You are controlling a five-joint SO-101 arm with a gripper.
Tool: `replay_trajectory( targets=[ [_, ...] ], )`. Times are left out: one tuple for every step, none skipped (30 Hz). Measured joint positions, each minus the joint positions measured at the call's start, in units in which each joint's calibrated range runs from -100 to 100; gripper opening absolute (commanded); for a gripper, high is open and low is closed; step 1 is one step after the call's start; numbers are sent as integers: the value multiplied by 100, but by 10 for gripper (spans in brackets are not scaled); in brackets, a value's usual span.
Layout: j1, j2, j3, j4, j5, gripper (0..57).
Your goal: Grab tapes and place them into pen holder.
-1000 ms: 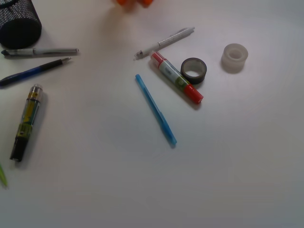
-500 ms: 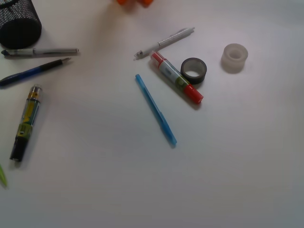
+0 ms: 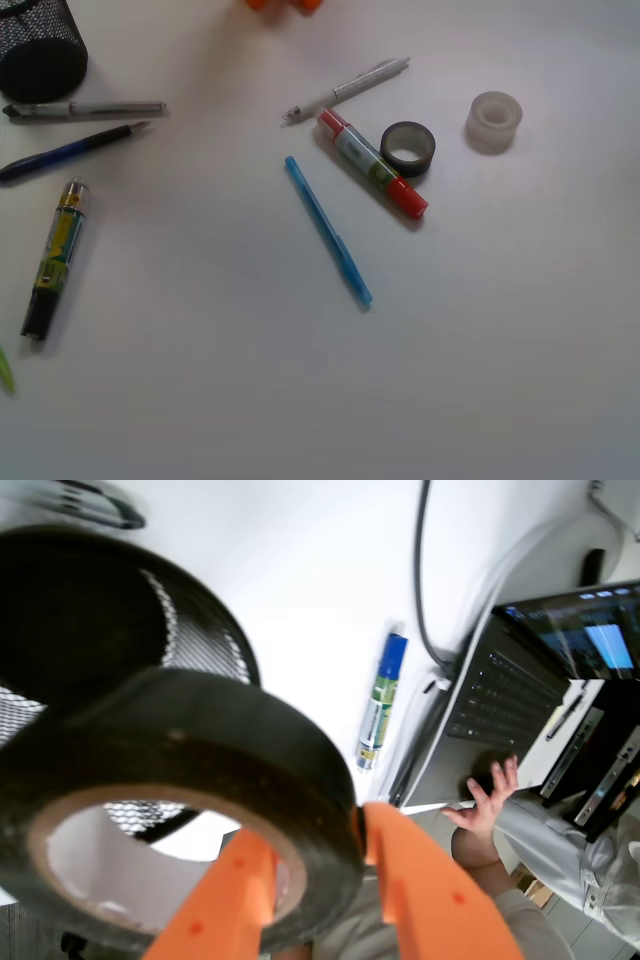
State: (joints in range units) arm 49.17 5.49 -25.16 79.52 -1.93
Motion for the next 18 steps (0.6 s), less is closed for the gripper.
replay_trajectory(
  targets=[
    [-7,0,63,0,5,3],
    [-59,0,153,0,-5,3],
    [-96,0,279,0,-5,3],
    [-104,0,422,-52,-15,3],
    [-111,0,566,-121,-15,3],
    [-89,0,701,-199,-15,3],
    [-37,0,845,-276,-10,3],
    [-37,0,970,-346,5,3],
    [-37,0,1087,-415,15,3],
    [-67,0,1186,-475,5,3],
    [-118,0,1258,-527,0,3],
    [-126,0,1312,-570,0,3],
    [-133,0,1348,-596,-10,5],
    [-133,0,1357,-605,-10,8],
    [-118,0,1357,-605,0,19],
    [-81,0,1357,-605,0,52],
    [-59,0,1357,-605,0,106],
    [-52,0,1357,-605,0,172]
  ],
)
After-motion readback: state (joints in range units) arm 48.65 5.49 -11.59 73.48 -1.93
